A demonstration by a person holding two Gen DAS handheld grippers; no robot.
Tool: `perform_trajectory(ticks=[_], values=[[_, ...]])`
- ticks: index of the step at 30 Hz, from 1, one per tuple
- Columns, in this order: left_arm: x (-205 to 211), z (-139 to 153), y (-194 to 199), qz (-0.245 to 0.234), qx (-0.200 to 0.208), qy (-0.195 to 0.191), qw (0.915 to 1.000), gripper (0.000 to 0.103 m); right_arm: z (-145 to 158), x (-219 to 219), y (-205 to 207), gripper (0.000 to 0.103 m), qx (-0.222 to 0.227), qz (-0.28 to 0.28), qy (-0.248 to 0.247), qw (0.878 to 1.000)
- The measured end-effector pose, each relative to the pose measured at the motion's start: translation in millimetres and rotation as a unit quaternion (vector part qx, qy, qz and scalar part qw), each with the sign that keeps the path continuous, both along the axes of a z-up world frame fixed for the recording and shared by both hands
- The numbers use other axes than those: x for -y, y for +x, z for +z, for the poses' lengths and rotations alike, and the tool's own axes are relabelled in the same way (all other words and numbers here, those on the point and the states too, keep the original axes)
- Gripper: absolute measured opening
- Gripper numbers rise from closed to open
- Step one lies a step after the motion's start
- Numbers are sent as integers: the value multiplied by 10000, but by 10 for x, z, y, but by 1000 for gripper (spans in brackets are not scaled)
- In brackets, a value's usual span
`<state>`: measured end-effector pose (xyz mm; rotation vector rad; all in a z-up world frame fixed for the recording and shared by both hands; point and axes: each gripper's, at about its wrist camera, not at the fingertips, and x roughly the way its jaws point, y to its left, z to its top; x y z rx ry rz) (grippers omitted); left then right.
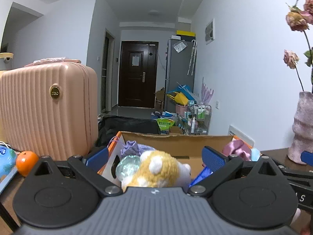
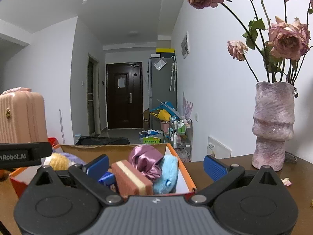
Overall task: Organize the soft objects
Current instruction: 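Withdraw both grippers from the box back toward the table, then move the left gripper toward the white foam cylinder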
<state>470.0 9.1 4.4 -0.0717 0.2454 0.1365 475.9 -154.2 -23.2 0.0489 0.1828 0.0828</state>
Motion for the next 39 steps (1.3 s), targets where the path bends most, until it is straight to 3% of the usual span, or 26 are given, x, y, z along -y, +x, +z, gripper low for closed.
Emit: perform_trajectory(ticks=[25,39], values=[[113,-136,-880,-368,-461,167,9981,103,-67,251,-953,103,-255,145,-339,9990],[197,-284,-1226,-799,-1111,175,9904,103,-121,351,-1351,103,-635,155,-411,9970]])
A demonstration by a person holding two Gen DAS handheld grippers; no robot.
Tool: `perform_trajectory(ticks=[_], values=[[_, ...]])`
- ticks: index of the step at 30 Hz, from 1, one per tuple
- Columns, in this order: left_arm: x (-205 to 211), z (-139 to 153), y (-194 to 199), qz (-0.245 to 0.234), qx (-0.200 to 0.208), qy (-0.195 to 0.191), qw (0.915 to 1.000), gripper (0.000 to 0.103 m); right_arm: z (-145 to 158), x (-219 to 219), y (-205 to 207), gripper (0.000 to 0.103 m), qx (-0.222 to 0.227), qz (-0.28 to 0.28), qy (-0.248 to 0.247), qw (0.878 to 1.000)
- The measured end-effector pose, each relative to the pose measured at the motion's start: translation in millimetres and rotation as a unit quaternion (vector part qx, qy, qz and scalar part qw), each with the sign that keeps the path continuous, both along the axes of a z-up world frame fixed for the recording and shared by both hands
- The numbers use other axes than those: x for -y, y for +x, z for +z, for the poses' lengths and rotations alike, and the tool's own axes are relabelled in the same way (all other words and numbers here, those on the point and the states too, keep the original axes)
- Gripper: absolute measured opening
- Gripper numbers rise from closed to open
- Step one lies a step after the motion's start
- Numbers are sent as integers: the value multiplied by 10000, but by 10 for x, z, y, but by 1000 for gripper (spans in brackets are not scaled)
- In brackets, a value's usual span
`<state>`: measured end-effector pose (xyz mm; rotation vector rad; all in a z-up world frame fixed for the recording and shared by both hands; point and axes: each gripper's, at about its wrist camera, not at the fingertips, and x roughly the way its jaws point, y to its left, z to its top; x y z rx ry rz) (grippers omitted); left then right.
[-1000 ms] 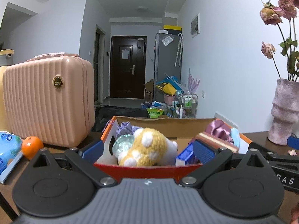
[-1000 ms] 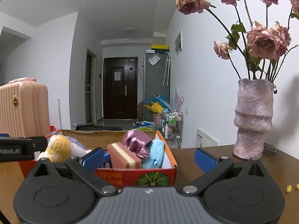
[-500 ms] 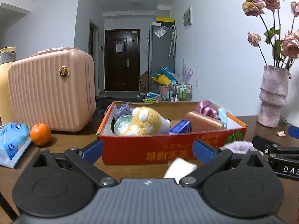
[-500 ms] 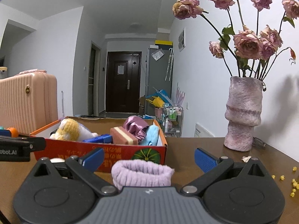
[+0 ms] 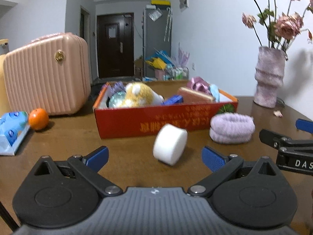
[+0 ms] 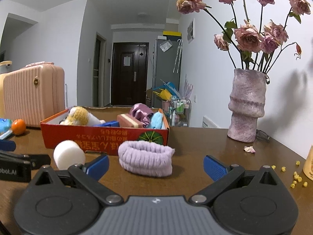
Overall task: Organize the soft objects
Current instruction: 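Move the left gripper toward the white foam cylinder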
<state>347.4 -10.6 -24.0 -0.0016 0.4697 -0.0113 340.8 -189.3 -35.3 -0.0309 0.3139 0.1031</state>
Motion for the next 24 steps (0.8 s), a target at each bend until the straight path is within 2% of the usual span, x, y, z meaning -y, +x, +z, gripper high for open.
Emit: perform_trajectory(ticks=[13,24], values=[[32,-79,-7,-99,-305,-32,9995,103,-11,38,3,103,-77,-12,59,10000],[69,-105,132,-140,-326,65,9993,103,-23,56,49,103,-102,-170,56,9998]])
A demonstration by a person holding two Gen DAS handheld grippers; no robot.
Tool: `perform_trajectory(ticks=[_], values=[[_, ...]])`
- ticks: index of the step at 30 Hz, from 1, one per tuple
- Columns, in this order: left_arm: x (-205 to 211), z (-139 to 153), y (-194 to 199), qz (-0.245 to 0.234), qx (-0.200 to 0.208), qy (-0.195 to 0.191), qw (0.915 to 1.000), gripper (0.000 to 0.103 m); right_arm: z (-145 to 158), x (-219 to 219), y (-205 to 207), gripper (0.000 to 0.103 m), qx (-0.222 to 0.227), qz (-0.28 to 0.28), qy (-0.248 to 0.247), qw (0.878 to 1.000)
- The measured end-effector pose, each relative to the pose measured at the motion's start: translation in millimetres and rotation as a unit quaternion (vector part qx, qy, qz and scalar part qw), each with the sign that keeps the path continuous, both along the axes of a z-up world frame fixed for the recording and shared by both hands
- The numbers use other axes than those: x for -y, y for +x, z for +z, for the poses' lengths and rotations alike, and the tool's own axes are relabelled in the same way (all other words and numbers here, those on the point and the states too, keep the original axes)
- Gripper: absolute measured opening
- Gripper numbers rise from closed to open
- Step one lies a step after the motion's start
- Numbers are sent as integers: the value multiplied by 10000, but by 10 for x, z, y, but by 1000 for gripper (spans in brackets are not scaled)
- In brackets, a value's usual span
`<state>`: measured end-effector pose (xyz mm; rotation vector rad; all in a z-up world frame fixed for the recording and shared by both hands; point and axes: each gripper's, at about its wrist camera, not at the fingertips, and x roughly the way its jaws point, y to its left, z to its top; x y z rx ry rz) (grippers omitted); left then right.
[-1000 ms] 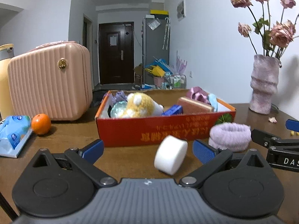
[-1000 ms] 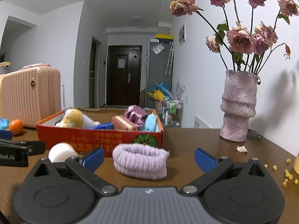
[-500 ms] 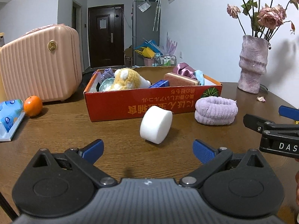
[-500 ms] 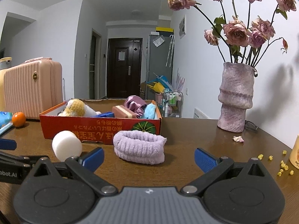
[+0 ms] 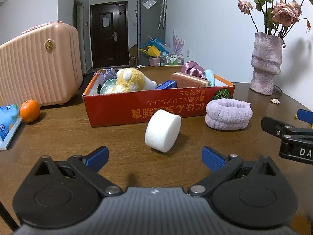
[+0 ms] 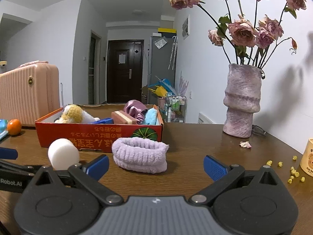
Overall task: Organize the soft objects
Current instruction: 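Move the left gripper toward the white foam cylinder, then close the left gripper on the white foam cylinder while the right grasps the lavender hair band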
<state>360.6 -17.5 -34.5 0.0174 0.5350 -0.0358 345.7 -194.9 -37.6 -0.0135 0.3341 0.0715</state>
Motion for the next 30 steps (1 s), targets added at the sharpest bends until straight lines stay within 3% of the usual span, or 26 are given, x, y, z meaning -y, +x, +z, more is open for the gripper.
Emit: perform_trajectory(ticks=[20,30], values=[[117,-76,526,-279,6,407,9988,103,-62,156,177,103,-262,-455,172,9985],[104,-138,693,-513,-245,421,9975,82,-79,187,233,103,-331,-611,156,9975]])
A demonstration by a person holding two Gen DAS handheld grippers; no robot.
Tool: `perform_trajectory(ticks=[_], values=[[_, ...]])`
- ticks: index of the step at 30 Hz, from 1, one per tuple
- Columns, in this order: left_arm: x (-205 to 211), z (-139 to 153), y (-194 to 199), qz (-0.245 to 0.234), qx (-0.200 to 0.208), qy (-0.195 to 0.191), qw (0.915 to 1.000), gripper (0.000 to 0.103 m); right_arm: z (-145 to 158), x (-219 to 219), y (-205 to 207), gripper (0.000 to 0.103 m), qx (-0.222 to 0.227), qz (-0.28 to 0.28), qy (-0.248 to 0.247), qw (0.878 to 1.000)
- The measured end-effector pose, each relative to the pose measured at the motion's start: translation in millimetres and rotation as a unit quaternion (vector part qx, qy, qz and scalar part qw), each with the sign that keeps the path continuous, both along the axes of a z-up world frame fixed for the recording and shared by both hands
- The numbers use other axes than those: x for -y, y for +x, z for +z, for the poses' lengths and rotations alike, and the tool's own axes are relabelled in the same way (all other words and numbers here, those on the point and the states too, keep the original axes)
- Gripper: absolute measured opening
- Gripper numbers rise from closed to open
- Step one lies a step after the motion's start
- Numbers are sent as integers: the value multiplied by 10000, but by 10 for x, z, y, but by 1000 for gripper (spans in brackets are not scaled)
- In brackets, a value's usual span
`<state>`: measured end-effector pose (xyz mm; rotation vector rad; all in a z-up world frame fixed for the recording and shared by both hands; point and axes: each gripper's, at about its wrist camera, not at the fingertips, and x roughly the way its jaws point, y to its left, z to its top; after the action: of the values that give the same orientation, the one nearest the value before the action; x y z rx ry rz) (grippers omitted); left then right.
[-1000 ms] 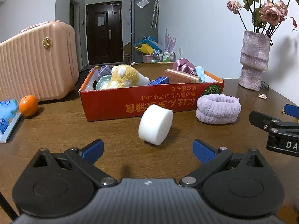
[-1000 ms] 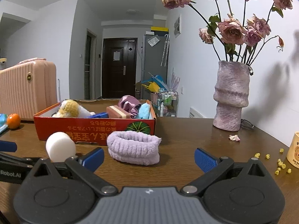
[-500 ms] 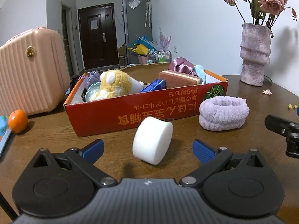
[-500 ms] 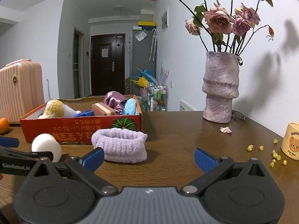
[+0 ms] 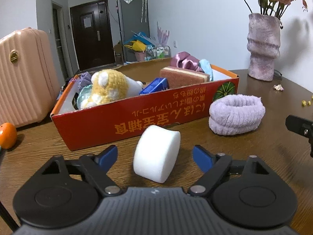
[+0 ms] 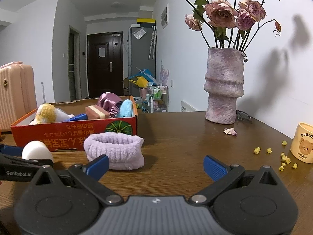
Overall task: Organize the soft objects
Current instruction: 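Close the left gripper on the white foam cylinder while the right grasps the lavender hair band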
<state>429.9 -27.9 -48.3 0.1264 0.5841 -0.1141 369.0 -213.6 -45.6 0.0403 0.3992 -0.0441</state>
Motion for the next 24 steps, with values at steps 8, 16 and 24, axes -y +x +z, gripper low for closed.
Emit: perform_trajectory(ticks=[8,16,24], values=[[-35,-56,86,-139,-318,-103,9993,29,-12,7,25,103,-23,-78,-44,10000],[-48,-38,58,25,-185,-47,9998,29,-25,-4,48,103,-31,-107,-82,9999],[-125,48,-17,310,124,-158,9993,29,-29,-35,111,103,-79,-24,-47,10000]])
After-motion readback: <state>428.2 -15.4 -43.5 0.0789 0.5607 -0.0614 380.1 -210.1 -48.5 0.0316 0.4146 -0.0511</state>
